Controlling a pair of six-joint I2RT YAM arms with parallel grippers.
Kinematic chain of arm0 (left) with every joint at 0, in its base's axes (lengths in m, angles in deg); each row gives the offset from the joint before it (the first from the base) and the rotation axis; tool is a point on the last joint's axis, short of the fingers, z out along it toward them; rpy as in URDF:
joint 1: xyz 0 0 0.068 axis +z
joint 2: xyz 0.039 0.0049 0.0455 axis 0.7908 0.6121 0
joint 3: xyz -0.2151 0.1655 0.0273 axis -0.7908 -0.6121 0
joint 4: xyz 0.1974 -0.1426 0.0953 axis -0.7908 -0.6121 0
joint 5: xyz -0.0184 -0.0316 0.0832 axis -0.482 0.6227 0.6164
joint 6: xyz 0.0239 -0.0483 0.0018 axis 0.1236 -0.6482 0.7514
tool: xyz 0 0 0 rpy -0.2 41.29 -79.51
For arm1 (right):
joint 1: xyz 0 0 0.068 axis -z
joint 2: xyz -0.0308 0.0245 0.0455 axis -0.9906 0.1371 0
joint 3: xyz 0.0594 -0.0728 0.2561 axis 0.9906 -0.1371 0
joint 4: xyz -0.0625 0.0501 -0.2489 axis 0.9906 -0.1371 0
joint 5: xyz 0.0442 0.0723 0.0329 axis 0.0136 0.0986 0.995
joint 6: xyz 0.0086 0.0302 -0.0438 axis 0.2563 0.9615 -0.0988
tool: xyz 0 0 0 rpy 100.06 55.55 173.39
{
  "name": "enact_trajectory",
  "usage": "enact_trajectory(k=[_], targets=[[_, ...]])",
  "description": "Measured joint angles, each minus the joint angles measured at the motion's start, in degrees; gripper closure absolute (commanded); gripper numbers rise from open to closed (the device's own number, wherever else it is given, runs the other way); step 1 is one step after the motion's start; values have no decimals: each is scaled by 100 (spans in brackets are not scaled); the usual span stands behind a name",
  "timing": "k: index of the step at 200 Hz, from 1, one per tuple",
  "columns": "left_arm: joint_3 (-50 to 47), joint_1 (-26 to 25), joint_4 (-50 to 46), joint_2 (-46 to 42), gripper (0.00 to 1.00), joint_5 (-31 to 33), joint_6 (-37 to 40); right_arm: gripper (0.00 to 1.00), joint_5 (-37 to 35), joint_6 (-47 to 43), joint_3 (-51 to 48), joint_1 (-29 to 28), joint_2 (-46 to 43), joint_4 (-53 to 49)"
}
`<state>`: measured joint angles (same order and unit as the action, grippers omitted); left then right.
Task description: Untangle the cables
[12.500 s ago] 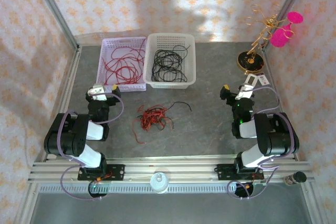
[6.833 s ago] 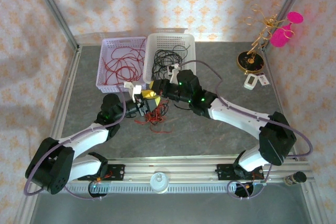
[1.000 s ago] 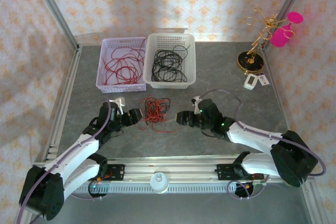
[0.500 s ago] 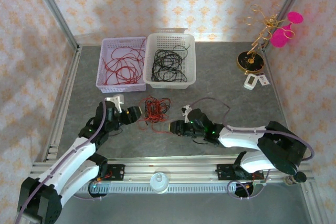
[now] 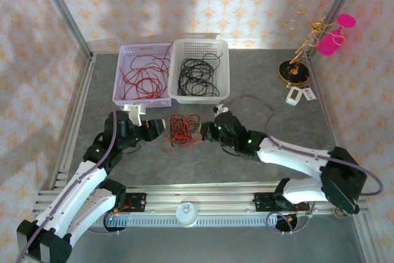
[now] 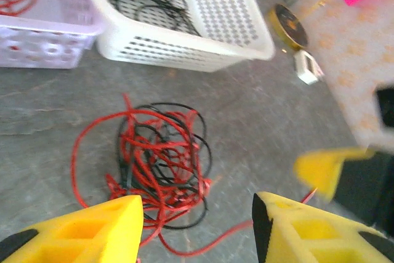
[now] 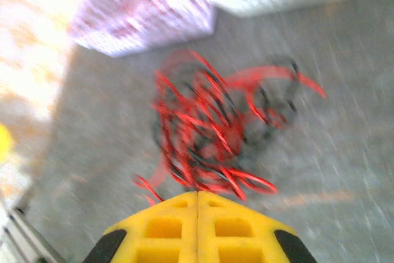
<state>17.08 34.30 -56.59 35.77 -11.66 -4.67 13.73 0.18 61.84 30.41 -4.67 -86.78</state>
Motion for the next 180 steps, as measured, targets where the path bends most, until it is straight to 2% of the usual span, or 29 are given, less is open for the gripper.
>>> enact_trajectory(k=[26,36,51,71,94,120,157,180], targets=[[57,-197,17,-33,37,-516,293,100,61,-442,979,0,-140,-398],[66,-254,133,-50,37,-699,328,100,186,-625,1283,0,-90,-516],[70,-398,452,-76,37,-1005,341,100,549,-916,1759,4,59,-708],[74,-584,933,-85,27,-1163,402,100,1119,-1316,2411,37,387,-1003],[74,-684,1414,-105,20,-1207,590,100,1615,-1700,3053,157,741,-1296],[74,-695,1969,216,19,-1261,841,100,2026,-2004,3230,330,833,-1375],[76,-839,2688,1110,27,-1316,988,100,2441,-2328,3233,535,833,-1373],[59,-920,3106,1338,24,-1314,1058,100,2636,-2588,3233,671,831,-1370]])
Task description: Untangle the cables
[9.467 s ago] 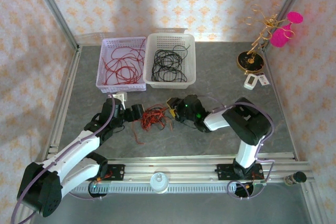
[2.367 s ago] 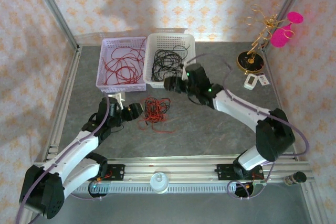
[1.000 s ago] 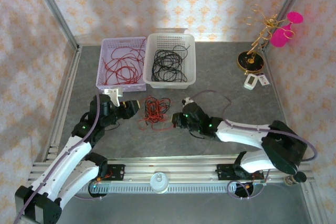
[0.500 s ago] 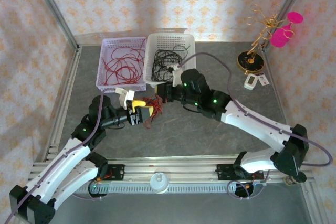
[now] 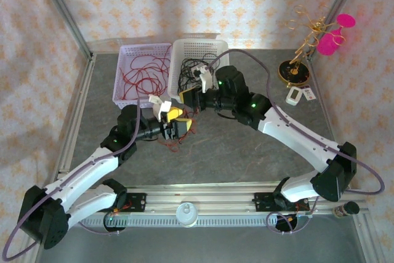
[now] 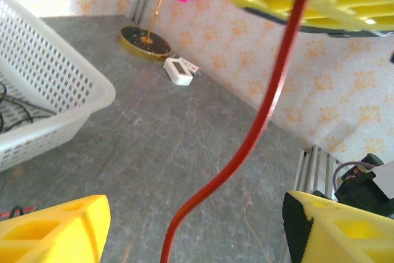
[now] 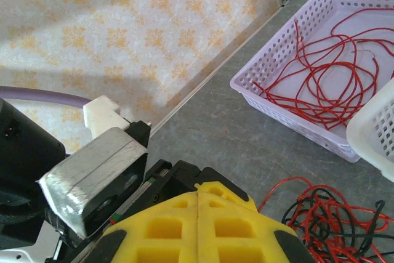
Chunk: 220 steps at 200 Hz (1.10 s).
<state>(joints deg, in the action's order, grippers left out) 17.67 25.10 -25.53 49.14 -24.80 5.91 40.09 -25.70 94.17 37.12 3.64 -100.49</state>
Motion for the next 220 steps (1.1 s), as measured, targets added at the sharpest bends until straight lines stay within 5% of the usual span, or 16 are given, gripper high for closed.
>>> enact_trajectory(k=[33,74,118,135,162,180,191,208,220], targets=[[-354,-83,787,-63,16,72,81,100,382,-166,0,232,0,31],[-638,-98,984,-57,18,129,256,100,780,-181,-24,267,28,203],[-638,-98,1021,122,47,127,514,100,940,-48,-155,308,232,568],[-680,-98,1226,181,69,105,485,100,1005,46,-166,334,334,675],[-713,-98,1427,345,78,81,463,100,1086,153,-232,343,361,824],[-734,-98,1552,435,100,83,442,100,1117,188,-232,343,361,859],[-739,-98,1617,481,100,87,496,100,1130,186,-232,343,361,870],[-739,-98,1707,544,100,127,435,64,1108,177,-232,343,358,868],[-739,-98,1768,549,100,221,413,50,1021,129,-240,343,348,866]])
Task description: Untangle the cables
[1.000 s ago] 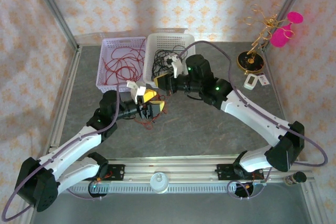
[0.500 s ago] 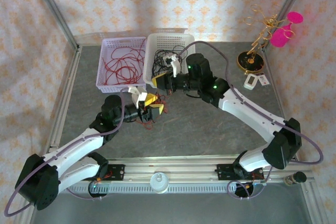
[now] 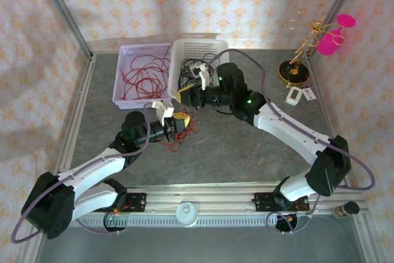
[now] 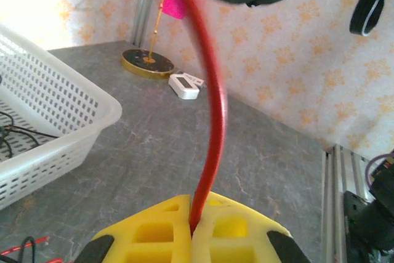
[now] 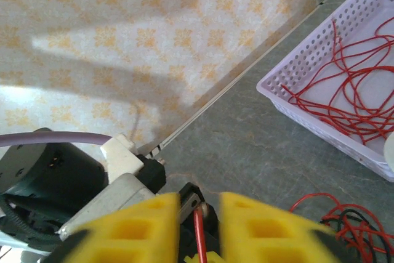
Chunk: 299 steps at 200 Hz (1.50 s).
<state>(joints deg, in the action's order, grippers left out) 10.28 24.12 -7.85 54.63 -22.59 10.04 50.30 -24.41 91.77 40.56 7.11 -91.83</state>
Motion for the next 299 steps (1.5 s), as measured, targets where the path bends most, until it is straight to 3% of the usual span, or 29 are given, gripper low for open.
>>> enact_trajectory(k=[33,56,90,110,142,202,252,299], targets=[[0,0,129,-4,100,299,-103,36,-385,-184,-706,236,-603,197],[2,0,136,-35,100,409,-249,33,-739,-376,-1694,485,-1451,597],[109,0,81,-179,100,448,-514,33,-369,-704,-3331,413,-2059,2277],[293,0,52,-264,100,446,-658,35,-118,-909,-3991,186,-1508,3311],[603,-90,-138,-461,100,446,-848,36,138,-1134,-4022,-61,-402,4345],[1196,-190,-586,-710,100,442,-1198,45,328,-933,-2935,-168,1152,6220],[1847,-260,-859,-761,100,474,-1447,52,186,-835,-2151,-380,2243,6426],[2983,-376,-1847,-817,100,962,-1381,57,-306,-426,-2024,-393,2887,6240]])
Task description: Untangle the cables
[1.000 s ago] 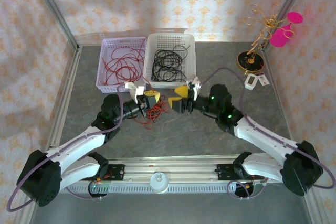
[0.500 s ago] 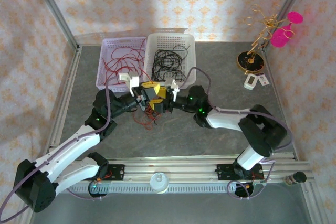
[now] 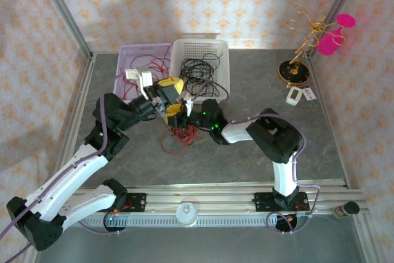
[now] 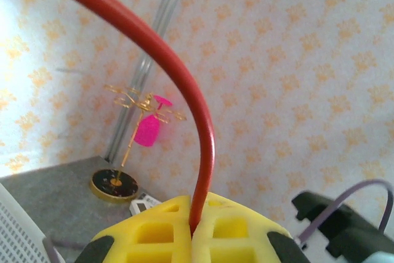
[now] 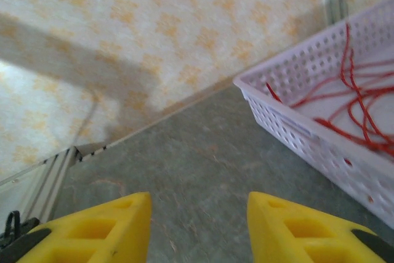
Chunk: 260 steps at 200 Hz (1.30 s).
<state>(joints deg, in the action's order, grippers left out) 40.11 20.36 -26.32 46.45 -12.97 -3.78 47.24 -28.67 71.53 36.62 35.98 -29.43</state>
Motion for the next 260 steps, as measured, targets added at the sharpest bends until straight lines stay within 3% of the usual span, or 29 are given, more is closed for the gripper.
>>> enact_trajectory(k=[83,113,175,226,260], targets=[[2874,0,-1985,693,100,1172,232,52,-763,92,-393,-2,101,-332],[3399,0,-2538,1003,100,1384,295,51,-1080,125,-393,-11,114,-466],[5425,0,-3331,1908,100,1725,815,48,-1471,-85,-492,-11,111,-833],[6625,2,-3805,2608,100,2282,1255,47,-1779,-258,-894,-11,-68,-898],[6684,7,-3974,2736,100,2492,1346,40,-1989,-382,-1025,-48,-535,-1375]])
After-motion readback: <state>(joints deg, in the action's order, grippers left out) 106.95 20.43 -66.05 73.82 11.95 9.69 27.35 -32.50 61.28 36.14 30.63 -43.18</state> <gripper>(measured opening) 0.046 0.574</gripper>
